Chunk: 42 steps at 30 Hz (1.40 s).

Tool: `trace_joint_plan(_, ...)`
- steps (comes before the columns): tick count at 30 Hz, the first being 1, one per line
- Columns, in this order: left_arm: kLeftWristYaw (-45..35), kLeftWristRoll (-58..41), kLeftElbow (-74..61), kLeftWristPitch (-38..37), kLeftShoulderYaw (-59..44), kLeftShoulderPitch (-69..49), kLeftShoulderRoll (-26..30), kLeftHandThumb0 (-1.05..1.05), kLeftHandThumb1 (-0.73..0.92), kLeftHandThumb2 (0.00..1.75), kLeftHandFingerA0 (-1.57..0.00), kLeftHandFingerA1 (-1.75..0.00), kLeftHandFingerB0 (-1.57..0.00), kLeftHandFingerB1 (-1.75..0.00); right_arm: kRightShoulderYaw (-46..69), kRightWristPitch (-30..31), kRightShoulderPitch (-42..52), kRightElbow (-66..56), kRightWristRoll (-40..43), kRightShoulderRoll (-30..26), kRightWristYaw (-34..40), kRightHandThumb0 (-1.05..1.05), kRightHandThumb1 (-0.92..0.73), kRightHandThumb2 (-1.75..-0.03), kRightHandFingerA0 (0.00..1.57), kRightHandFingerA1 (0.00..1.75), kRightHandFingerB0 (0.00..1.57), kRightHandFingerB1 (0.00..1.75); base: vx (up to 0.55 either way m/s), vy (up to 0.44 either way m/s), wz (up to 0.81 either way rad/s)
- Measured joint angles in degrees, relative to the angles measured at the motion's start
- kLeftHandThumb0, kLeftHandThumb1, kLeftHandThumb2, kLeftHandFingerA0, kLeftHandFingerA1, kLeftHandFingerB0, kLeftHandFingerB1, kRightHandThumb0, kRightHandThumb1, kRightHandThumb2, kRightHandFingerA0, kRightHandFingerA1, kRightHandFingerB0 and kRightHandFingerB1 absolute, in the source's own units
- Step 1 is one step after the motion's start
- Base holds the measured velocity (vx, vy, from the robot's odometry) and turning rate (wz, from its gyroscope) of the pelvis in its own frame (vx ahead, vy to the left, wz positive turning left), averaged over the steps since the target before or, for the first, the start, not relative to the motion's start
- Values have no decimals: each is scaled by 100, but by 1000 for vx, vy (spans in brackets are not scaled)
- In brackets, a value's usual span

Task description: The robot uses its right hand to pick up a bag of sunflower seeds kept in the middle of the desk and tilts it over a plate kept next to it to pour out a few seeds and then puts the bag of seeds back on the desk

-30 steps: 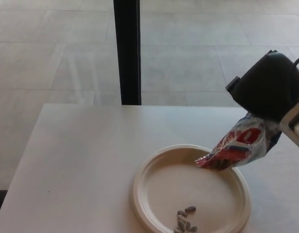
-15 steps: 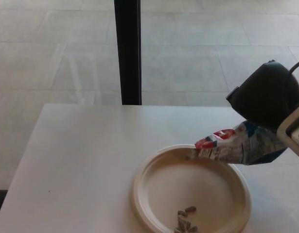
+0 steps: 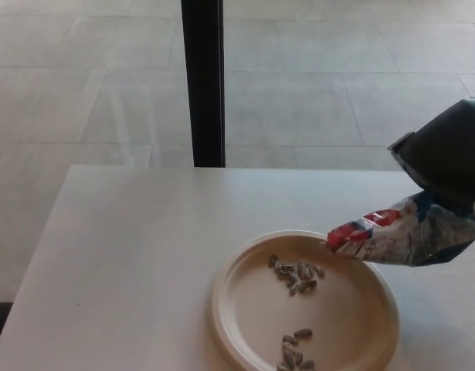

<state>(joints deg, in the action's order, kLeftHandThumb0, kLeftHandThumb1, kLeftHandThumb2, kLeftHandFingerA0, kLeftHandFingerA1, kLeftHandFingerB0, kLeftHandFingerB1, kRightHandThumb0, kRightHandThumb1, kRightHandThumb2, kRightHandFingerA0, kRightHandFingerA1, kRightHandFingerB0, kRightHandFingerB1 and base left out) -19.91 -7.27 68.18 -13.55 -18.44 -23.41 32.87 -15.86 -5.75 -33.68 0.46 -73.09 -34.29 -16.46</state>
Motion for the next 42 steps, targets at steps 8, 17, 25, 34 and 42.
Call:
trace_joint_plan(8,-3,9,65,-35,-29,-9,-4,-65,78,77,-36,-68,-38,-61,482,52,286,128,408,-91,152,-28,-57,-89,104,174,68,139,0,0,0)
trace_joint_plan(17,-53,-34,84,-91,-175,-57,-90,-77,72,79,-32,-69,-35,-62,812,356,529,237,667,-146,228,-28,-51,-86,88,175,71,154,0,0,0)
trace_joint_plan(25,-88,-101,91,-88,-332,-113,-166,-59,77,78,-32,-67,-31,-59,1043,483,834,593,967,-200,512,-29,-46,-96,91,175,72,153,0,0,0)
trace_joint_plan(34,-88,-169,169,-87,-495,-123,-224,-60,78,75,-37,-69,-35,-61,1130,614,1392,689,1202,-200,763,-32,-47,-95,90,175,68,168,0,0,0)
trace_joint_plan(42,-121,-231,215,-86,-544,-156,-341,-58,77,87,-37,-69,-34,-61,918,834,2133,409,1256,157,1039,-30,-54,-90,89,175,76,140,0,0,0)
